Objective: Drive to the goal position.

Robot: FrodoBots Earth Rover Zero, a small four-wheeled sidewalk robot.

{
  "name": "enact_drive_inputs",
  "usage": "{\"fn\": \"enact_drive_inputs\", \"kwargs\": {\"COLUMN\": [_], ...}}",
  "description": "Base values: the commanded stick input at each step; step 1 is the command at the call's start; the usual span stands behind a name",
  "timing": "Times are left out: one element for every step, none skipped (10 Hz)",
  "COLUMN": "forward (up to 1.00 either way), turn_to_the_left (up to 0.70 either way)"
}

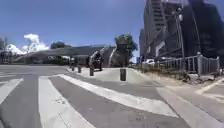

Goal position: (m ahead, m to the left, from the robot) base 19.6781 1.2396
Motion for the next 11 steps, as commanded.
{"fn": "enact_drive_inputs", "kwargs": {"forward": [0.45,0.45,0.45,0.45,0.45,0.45,0.45,0.45,0.45,0.45,0.45], "turn_to_the_left": [0.00,0.00,0.00,0.00,0.00,0.00,0.00,0.00,0.00,0.00,0.00]}}
